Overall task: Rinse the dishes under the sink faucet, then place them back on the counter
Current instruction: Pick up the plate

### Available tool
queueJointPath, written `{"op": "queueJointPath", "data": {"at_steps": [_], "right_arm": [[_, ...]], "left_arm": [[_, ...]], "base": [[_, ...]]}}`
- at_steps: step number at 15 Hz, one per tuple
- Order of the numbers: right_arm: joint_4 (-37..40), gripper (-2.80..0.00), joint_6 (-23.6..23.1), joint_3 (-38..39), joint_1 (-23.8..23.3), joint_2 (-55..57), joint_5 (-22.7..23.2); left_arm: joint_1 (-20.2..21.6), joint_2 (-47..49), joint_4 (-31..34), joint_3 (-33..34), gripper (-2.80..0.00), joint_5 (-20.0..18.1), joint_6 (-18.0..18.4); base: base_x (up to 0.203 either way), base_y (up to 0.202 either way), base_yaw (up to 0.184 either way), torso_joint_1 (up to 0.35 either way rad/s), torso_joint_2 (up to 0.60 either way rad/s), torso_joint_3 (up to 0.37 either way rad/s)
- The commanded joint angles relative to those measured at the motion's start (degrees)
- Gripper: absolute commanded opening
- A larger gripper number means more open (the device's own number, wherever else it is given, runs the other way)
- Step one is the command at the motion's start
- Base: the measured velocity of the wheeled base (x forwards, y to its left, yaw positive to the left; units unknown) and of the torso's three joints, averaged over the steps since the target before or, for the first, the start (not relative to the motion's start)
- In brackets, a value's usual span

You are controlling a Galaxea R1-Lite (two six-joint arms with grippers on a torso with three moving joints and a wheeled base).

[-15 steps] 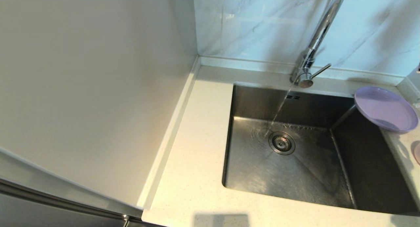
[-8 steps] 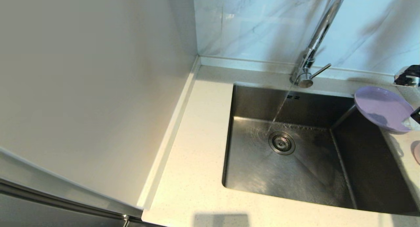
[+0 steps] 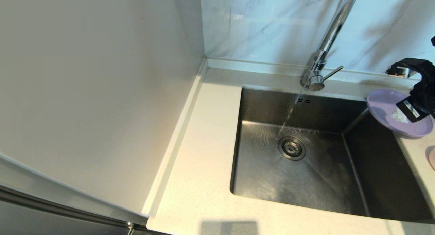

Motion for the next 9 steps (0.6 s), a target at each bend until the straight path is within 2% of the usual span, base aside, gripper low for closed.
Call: {"op": "queueJointPath", "data": {"at_steps": [1,9], "right_arm": [[-2.4,-2.80,1.1,-1.7,0.2,4.3,-0.2],[-7.4,-2.80,1.4,-5.0,0.2,8.5,-2.2]], "left_arm": [[0.0,0.0,0.0,0.0,-2.80,0.0,0.0],[0.0,0.0,0.0,0.0,-2.80,0.0,0.0]], "base": [[0.000,0.000,0.000,0.000,0.00,0.000],[0.000,0.000,0.000,0.000,0.00,0.000]]}}
